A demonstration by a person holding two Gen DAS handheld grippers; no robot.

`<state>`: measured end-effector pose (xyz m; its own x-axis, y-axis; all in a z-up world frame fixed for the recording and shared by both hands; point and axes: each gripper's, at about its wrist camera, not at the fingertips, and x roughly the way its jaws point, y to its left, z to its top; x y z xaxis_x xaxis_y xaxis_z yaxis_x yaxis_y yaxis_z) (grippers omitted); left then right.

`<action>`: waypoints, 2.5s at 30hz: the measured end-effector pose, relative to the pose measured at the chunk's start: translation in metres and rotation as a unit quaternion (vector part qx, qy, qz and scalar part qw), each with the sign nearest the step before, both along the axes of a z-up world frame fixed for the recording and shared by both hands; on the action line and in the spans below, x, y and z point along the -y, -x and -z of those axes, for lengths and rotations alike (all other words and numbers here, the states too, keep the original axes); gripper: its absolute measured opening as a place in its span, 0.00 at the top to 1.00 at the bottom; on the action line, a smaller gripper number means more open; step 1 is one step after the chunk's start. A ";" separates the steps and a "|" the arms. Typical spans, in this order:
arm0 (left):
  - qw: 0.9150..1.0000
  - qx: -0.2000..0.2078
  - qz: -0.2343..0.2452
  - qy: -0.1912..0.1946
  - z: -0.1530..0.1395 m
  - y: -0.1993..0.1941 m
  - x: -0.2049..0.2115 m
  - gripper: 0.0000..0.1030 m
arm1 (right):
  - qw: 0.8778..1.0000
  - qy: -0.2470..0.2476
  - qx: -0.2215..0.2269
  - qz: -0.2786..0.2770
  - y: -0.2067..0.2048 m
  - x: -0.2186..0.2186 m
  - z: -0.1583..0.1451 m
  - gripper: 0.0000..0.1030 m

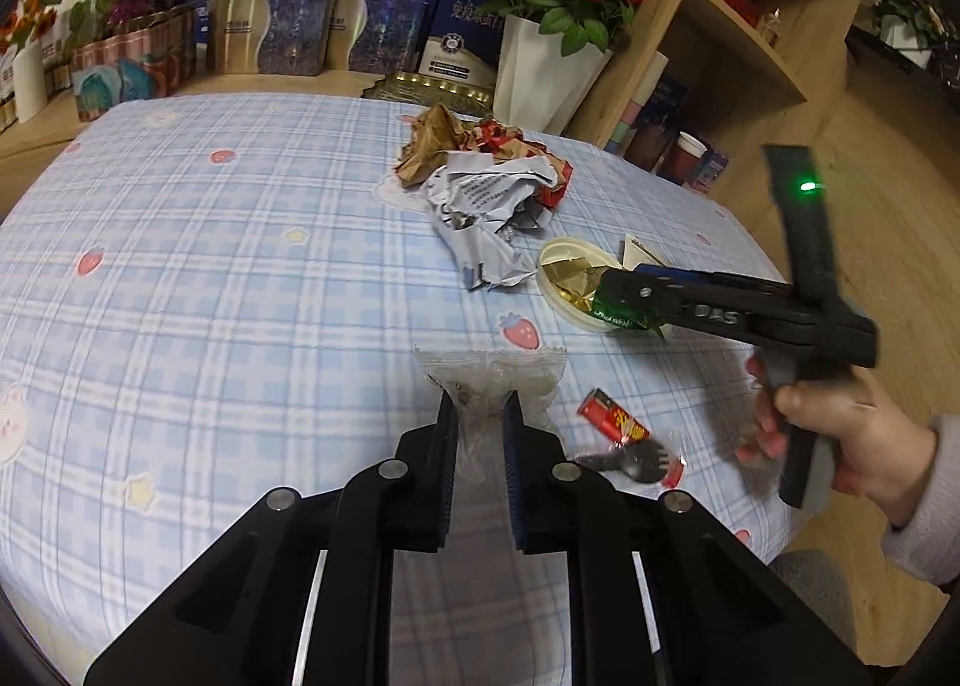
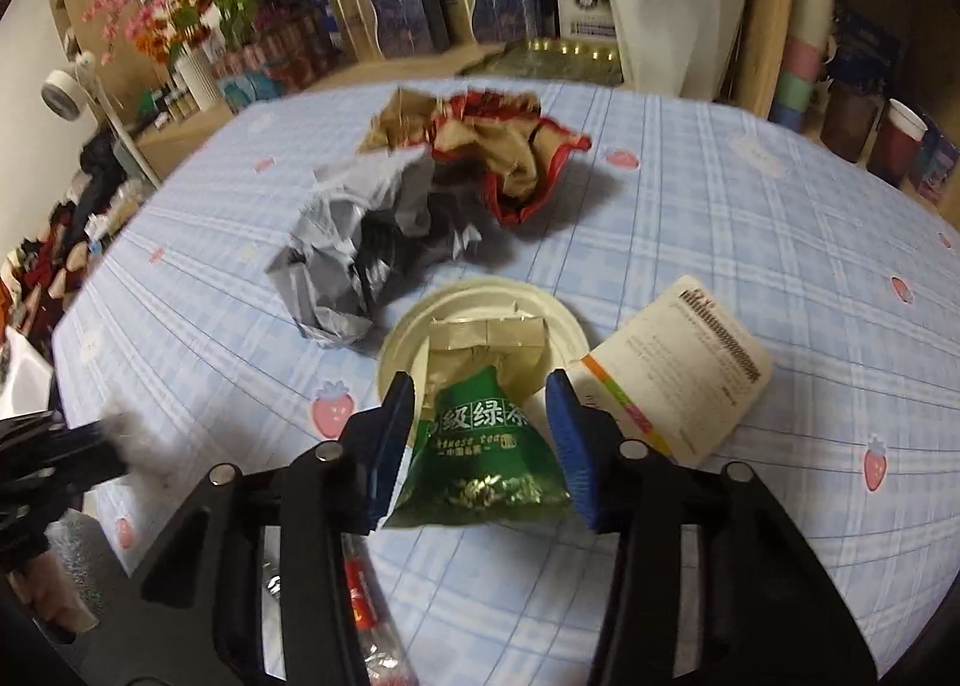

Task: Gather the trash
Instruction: 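Grasp the clear plastic bag with the left gripper while the right grasps the green tea packet, then carry the plastic bag and green tea packet over the brown bin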

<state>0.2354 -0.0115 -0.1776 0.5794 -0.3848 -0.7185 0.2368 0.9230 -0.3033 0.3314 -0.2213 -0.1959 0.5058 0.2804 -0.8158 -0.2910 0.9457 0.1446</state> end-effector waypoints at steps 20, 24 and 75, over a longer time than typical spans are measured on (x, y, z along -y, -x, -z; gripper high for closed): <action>0.999 0.011 -0.015 0.031 -0.013 0.044 -0.026 0.86 | 0.997 0.027 0.075 0.007 0.035 -0.004 -0.036 0.76; 0.999 0.014 -0.014 0.030 -0.016 0.059 -0.027 0.86 | 0.996 0.004 0.085 0.005 0.054 -0.004 -0.047 0.76; 0.998 0.030 -0.045 0.015 0.008 0.207 -0.061 0.86 | 0.993 -0.043 -0.046 -0.095 0.293 -0.087 0.065 0.77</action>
